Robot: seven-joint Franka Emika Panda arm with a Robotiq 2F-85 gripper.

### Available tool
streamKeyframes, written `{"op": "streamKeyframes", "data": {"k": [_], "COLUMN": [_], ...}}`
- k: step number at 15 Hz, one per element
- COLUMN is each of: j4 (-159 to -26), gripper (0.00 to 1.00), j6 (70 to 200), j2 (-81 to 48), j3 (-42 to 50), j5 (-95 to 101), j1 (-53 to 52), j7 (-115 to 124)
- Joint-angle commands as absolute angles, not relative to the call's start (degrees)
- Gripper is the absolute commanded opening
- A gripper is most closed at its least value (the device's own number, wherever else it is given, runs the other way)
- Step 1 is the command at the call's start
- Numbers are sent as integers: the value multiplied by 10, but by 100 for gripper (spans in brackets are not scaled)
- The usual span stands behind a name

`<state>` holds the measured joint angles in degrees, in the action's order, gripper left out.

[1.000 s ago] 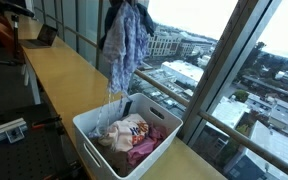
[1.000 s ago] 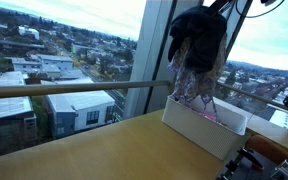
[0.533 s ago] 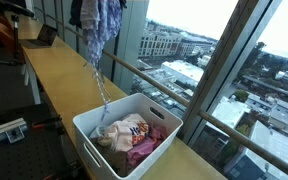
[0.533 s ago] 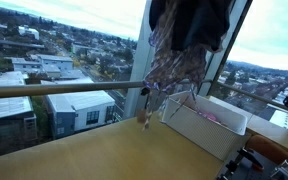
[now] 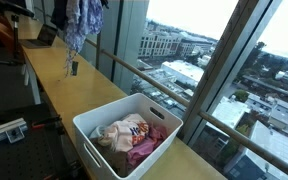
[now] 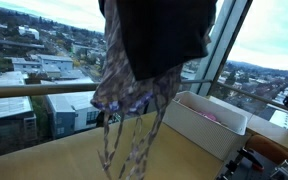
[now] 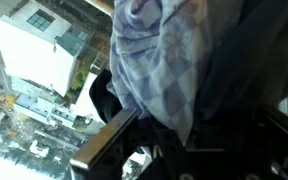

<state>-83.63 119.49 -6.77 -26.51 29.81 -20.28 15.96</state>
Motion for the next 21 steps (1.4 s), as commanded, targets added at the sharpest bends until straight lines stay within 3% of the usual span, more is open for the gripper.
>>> {"op": "streamKeyframes", "data": {"k": [1,14,21], "j4": [-773,-869,-955], "gripper": [0,0,0], "j6": [1175,1201,1225], "j2": [-140,-72,-76], "j3": [-226,-173,-139], "j5": [307,296,297], "j1": [-242,-123,-149], "j7": [165,116,128]}}
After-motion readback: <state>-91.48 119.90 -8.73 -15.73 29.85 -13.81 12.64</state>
